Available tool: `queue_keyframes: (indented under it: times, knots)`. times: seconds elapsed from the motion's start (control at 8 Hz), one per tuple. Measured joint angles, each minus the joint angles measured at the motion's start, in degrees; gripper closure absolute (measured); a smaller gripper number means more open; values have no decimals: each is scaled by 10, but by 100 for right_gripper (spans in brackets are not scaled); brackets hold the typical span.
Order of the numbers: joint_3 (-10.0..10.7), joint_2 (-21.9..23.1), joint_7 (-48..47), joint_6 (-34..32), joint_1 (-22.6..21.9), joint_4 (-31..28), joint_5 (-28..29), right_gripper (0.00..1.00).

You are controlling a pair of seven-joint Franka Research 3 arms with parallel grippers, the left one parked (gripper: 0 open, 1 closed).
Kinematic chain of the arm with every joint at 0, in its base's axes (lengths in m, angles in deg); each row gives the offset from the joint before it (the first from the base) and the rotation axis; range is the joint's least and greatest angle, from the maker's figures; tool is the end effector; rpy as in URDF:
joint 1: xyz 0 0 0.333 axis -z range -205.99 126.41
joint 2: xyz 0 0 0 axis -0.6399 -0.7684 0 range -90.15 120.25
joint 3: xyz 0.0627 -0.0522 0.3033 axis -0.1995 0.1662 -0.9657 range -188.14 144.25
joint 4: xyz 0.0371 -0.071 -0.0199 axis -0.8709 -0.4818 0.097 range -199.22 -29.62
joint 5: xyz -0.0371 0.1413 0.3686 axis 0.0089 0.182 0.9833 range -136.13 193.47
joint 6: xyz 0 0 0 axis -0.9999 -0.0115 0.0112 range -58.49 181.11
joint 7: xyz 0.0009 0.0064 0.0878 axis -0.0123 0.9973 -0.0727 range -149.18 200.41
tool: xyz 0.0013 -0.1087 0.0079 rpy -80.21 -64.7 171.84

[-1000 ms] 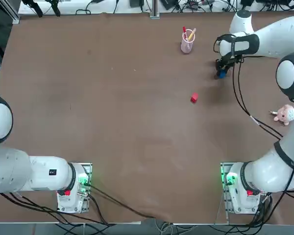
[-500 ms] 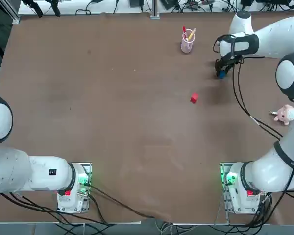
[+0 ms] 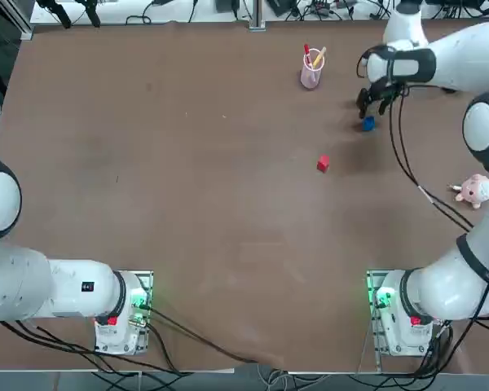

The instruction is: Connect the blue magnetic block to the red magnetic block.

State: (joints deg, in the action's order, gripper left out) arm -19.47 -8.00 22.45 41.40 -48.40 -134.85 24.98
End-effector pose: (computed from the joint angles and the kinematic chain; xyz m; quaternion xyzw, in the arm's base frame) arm 0.5964 0.0624 0.2517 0.9946 0.0475 -0.0832 0.0400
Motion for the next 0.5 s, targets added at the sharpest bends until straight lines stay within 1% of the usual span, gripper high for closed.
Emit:
queue_keyframes:
  times: [0.25, 0.5]
  knots:
    - [-3, 49, -49, -40, -39, 9, 3, 0]
    - [-5, 66, -145, -46, -93, -3, 35, 0]
